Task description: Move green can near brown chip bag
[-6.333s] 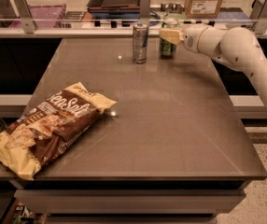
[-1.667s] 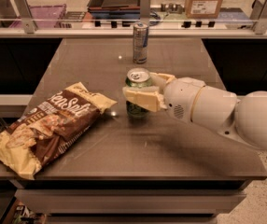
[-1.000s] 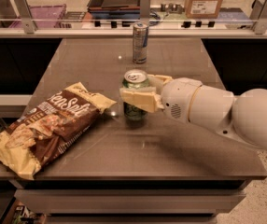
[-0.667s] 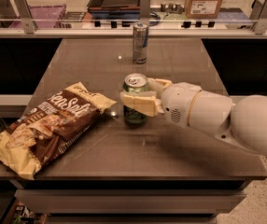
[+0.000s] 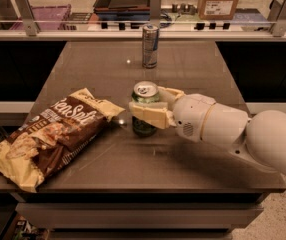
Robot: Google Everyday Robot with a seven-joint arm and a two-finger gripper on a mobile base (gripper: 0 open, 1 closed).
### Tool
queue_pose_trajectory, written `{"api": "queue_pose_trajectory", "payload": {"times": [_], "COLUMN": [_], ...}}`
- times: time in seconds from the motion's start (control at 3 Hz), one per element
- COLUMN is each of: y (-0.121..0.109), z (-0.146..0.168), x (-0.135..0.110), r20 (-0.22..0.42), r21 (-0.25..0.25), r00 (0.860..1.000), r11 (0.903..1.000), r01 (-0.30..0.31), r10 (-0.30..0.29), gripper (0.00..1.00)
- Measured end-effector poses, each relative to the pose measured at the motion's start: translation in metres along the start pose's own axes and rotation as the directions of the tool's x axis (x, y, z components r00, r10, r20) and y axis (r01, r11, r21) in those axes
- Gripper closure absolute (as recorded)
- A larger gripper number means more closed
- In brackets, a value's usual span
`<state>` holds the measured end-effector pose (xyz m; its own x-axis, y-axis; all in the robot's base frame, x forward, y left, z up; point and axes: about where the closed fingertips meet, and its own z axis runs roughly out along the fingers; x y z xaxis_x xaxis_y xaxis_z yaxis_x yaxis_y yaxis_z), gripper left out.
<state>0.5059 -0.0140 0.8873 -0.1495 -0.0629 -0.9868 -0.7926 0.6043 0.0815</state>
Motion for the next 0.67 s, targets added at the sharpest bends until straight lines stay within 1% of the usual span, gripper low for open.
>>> {"api": "queue_pose_trajectory", "payload": {"times": [0.33, 0.67], "y": [0.0, 0.0002], "z": [0.0, 0.0001], "x": [-0.0003, -0.0004], "r20": [0.0, 0.0], "r21": [0.0, 0.0], "r00": [1.0, 1.0], "r11": [1.0, 1.0], "r01": [0.0, 0.0], "r10": [0.0, 0.0], "gripper": [0.6, 0.35]}}
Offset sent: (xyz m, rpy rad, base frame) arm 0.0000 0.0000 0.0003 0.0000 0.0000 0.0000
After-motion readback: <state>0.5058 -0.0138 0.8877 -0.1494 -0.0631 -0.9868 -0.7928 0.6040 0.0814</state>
